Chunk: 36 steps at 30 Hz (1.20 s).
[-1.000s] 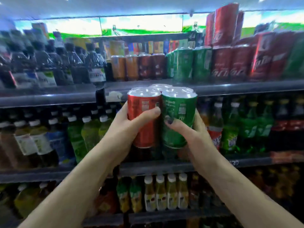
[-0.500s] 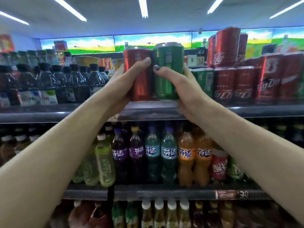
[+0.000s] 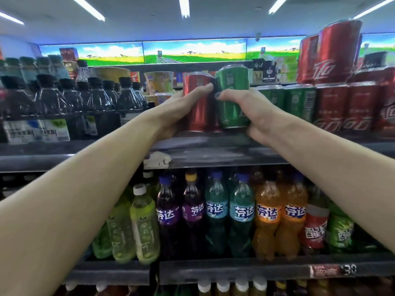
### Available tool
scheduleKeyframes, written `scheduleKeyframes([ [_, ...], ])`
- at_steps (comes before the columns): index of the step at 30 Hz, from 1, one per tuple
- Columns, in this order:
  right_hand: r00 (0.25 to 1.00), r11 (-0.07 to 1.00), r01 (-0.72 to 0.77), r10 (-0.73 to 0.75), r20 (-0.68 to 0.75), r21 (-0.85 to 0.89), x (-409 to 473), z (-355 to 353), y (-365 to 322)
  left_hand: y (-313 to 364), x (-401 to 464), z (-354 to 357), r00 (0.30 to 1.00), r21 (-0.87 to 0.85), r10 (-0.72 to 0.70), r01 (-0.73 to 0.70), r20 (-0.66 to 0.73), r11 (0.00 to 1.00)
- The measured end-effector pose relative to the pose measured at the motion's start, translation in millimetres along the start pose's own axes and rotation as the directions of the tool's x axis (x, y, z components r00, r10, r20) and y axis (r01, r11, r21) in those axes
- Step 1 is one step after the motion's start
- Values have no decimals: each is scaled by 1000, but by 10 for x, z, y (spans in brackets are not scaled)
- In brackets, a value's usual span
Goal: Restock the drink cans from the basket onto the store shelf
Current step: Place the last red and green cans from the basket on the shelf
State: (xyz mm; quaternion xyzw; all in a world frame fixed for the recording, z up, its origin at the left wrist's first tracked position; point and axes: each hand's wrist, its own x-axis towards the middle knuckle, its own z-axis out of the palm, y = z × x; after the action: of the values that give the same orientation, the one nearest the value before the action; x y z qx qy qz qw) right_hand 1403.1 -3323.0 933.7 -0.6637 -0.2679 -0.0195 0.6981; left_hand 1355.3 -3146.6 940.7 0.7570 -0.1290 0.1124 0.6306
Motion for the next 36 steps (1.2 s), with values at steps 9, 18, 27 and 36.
scheduleKeyframes([
  [9,999,984,-45,42,-21,-175,14,-49,49,-142,186,-175,989,-15,-93,96,115,995],
  [18,988,929,-15,-44,-149,-370,-105,43,29,-160,195,-240,996,-37,-87,88,21,995],
  [27,968,823,85,-201,-147,-562,-331,35,5,-118,148,-219,989,-51,-146,147,12,988],
  [36,884,793,261,-425,-194,-551,-514,-35,-163,-95,107,-164,953,238,14,61,-303,969],
])
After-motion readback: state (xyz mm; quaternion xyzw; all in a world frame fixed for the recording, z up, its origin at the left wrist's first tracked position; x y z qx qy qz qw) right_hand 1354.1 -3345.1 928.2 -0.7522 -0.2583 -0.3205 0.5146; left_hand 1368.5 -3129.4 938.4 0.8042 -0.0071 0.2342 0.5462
